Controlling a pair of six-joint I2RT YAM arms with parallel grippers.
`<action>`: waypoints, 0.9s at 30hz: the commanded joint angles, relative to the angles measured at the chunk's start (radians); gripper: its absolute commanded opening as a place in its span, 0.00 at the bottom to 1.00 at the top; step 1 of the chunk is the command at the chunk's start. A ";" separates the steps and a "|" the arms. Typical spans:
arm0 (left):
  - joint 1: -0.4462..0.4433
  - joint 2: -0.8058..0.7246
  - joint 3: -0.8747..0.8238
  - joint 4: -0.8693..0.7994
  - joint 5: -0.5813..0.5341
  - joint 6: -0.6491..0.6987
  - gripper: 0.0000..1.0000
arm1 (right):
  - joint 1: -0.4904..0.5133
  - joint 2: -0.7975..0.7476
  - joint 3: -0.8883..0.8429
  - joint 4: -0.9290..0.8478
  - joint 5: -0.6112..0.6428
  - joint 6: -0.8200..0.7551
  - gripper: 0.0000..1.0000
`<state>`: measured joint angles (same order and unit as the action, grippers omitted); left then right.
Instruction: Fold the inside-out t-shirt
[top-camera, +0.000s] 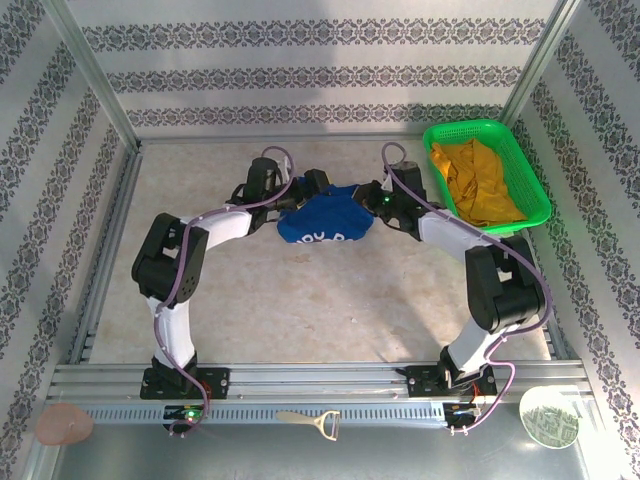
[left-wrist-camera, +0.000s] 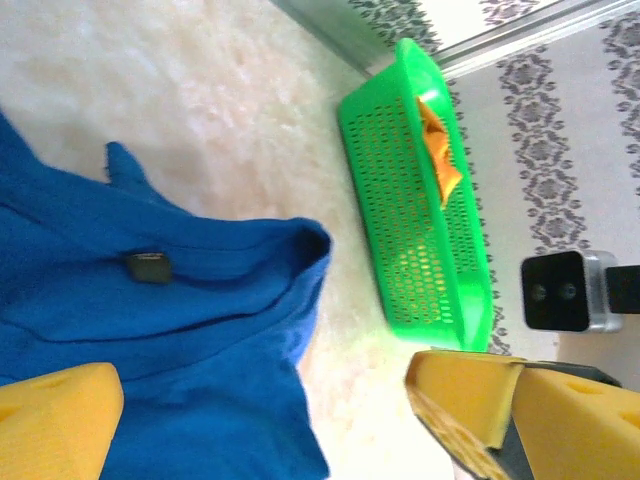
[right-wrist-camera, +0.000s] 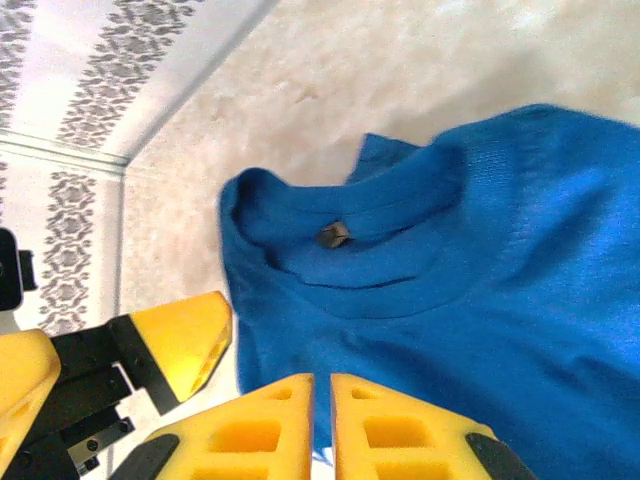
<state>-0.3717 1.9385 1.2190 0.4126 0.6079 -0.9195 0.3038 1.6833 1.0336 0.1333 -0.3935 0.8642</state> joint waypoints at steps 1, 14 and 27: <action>0.002 -0.008 -0.046 0.013 0.030 -0.015 1.00 | 0.061 0.060 -0.006 0.017 -0.002 0.039 0.14; 0.042 0.056 -0.072 0.005 0.013 0.021 1.00 | 0.018 0.234 -0.010 0.176 -0.093 0.111 0.11; 0.102 0.095 0.186 -0.105 0.111 0.032 1.00 | -0.114 0.274 0.227 0.086 -0.177 0.065 0.11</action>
<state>-0.2829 2.0022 1.3430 0.3504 0.6750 -0.9184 0.1848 1.9156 1.2079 0.2523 -0.5400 0.9588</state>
